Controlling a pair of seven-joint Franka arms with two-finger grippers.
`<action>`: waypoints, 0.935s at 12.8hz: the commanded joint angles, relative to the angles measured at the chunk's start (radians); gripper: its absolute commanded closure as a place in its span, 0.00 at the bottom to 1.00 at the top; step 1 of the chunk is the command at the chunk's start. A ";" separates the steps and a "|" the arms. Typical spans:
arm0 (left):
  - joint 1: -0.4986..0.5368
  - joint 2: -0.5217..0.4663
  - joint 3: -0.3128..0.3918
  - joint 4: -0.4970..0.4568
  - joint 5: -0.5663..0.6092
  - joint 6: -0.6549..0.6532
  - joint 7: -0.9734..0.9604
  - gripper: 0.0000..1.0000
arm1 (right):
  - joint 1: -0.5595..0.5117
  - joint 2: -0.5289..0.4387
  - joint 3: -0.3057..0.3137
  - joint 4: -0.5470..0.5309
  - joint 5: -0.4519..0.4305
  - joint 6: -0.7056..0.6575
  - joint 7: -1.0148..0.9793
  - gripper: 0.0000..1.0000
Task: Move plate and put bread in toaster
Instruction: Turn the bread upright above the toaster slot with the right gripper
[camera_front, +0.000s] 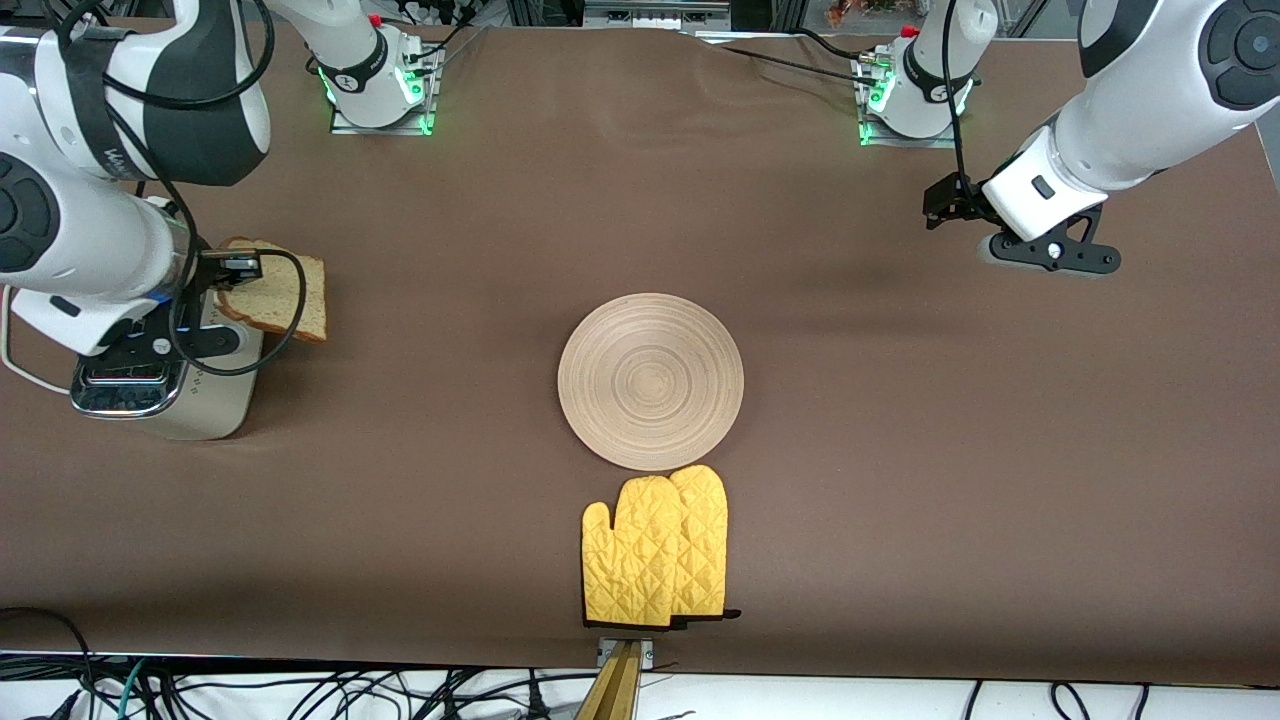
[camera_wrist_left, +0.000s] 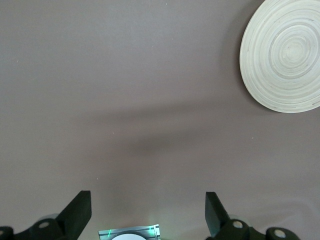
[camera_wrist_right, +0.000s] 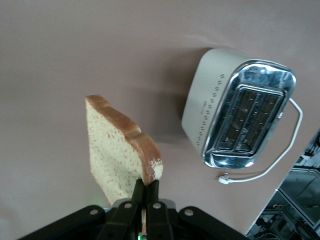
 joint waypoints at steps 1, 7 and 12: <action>-0.008 0.016 -0.035 0.043 -0.030 -0.012 -0.032 0.00 | 0.007 -0.015 -0.009 -0.001 -0.034 -0.018 -0.035 1.00; -0.010 0.024 -0.036 0.044 -0.029 -0.016 -0.014 0.00 | 0.010 -0.004 -0.004 -0.001 -0.123 -0.017 -0.059 1.00; -0.013 0.025 -0.042 0.050 -0.029 -0.007 -0.019 0.00 | -0.002 0.007 -0.047 -0.003 -0.149 -0.007 -0.153 1.00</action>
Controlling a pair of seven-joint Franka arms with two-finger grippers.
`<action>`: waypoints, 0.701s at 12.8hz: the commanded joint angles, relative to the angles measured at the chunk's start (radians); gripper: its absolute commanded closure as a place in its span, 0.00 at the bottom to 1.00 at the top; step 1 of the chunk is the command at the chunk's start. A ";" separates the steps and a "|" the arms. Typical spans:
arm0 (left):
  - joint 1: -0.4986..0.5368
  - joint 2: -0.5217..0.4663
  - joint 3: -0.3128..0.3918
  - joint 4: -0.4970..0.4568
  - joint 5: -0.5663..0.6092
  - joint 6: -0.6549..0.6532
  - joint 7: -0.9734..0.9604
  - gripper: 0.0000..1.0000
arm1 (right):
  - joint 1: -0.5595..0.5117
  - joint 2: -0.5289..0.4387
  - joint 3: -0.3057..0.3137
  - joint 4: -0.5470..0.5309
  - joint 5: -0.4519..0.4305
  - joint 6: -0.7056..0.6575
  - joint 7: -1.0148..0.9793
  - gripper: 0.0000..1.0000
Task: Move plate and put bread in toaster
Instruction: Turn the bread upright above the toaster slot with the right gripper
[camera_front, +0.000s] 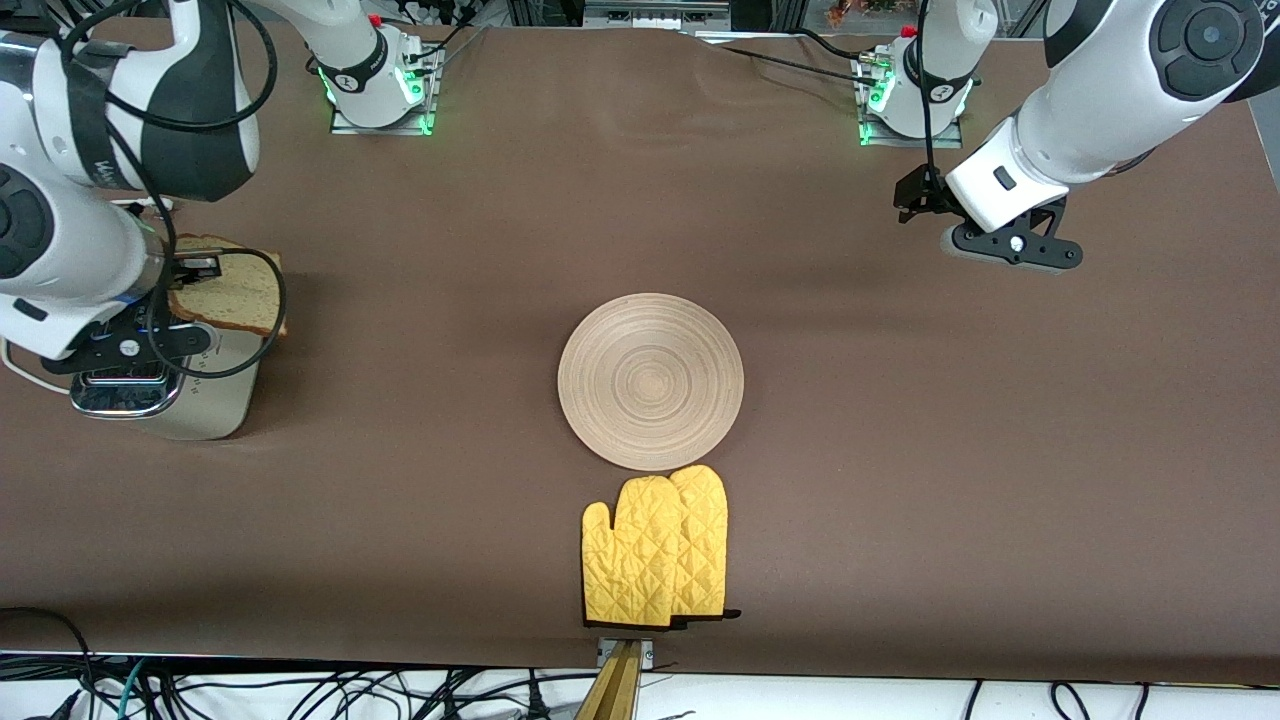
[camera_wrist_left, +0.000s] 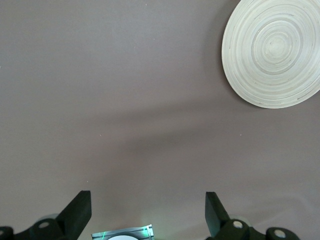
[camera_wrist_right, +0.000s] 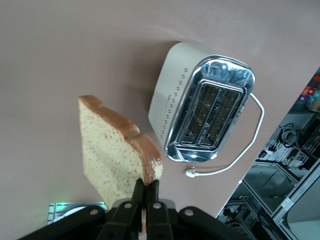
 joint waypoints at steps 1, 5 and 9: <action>0.000 0.013 -0.002 0.029 -0.020 -0.005 -0.004 0.00 | -0.004 0.009 -0.009 -0.001 -0.056 -0.004 -0.038 1.00; 0.012 0.007 0.000 0.031 -0.020 -0.008 -0.011 0.00 | -0.014 0.018 -0.014 -0.003 -0.061 -0.002 -0.040 1.00; 0.017 -0.005 0.009 0.031 -0.020 -0.022 -0.011 0.00 | -0.013 0.032 -0.014 -0.003 -0.068 -0.001 -0.038 1.00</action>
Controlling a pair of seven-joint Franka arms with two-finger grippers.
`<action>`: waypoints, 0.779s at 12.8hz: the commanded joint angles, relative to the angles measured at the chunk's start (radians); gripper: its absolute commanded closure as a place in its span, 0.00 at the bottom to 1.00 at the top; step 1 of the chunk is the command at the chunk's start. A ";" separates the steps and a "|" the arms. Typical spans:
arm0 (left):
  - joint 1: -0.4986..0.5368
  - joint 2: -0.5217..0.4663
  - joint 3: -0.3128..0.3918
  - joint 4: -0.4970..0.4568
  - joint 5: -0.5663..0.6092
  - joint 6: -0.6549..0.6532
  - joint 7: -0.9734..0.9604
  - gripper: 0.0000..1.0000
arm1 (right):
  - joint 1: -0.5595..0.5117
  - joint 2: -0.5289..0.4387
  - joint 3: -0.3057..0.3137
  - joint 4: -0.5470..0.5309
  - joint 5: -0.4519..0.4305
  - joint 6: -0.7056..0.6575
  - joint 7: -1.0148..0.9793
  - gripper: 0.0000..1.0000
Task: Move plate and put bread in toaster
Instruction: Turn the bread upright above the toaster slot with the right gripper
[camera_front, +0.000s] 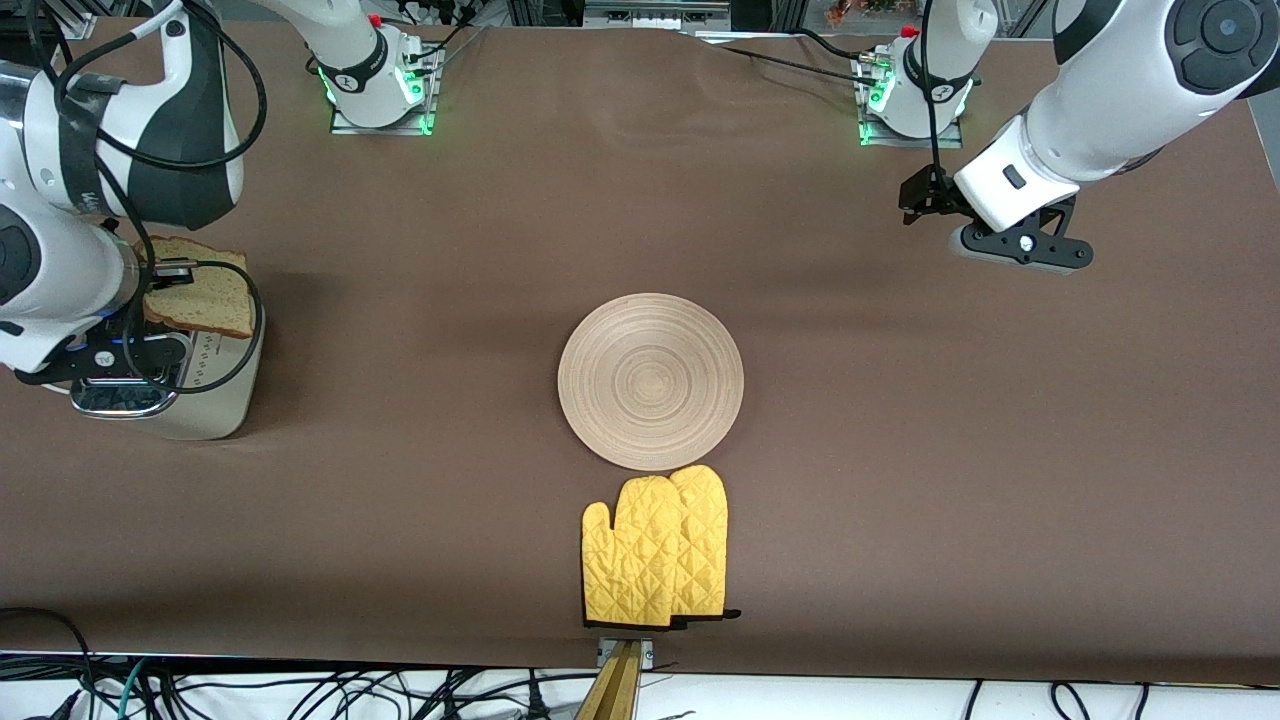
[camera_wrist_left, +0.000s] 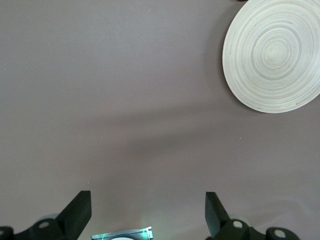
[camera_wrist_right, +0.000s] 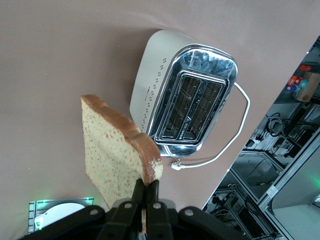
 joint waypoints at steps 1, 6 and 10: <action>0.013 -0.004 0.002 0.017 -0.020 -0.038 -0.005 0.00 | 0.001 0.004 -0.001 -0.001 -0.022 -0.001 -0.017 1.00; 0.016 -0.021 0.002 0.017 -0.020 -0.058 -0.009 0.00 | 0.001 0.004 0.001 -0.001 -0.038 0.000 -0.018 1.00; 0.016 -0.021 0.002 0.018 -0.011 -0.058 -0.005 0.00 | 0.003 0.005 0.002 -0.001 -0.040 -0.001 -0.018 1.00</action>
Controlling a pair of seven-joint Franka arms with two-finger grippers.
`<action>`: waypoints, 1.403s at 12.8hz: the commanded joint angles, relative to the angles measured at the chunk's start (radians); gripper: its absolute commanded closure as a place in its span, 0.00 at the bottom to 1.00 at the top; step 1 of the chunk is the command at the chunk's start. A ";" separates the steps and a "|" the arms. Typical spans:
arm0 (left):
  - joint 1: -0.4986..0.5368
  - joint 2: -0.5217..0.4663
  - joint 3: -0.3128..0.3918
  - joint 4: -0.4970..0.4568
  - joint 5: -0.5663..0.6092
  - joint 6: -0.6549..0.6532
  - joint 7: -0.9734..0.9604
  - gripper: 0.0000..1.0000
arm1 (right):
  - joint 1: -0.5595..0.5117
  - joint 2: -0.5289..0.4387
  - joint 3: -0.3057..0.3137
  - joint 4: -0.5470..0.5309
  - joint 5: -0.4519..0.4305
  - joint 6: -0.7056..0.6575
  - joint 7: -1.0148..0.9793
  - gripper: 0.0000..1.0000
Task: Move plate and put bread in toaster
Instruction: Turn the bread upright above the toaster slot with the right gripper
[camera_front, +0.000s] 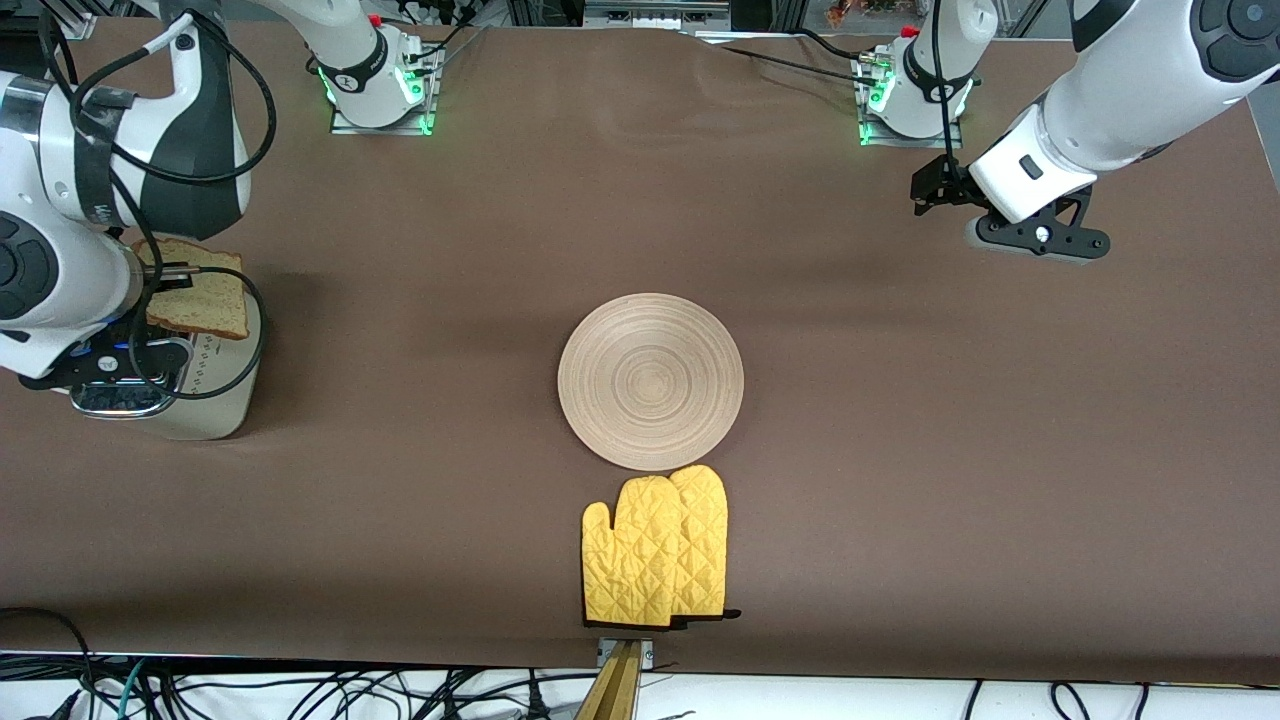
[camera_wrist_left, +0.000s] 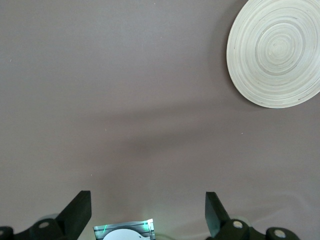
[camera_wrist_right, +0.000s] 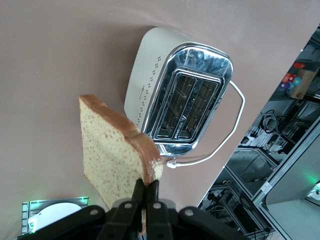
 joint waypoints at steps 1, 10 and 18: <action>0.008 -0.004 0.002 0.025 -0.008 -0.020 -0.004 0.00 | 0.003 -0.001 0.002 -0.001 -0.022 -0.002 -0.016 1.00; 0.017 0.005 0.006 0.045 -0.020 -0.035 0.016 0.00 | -0.095 0.044 -0.001 -0.044 -0.144 0.105 -0.028 1.00; 0.033 0.002 -0.040 0.045 -0.071 -0.060 0.042 0.00 | -0.134 0.103 -0.002 -0.047 -0.200 0.187 -0.007 1.00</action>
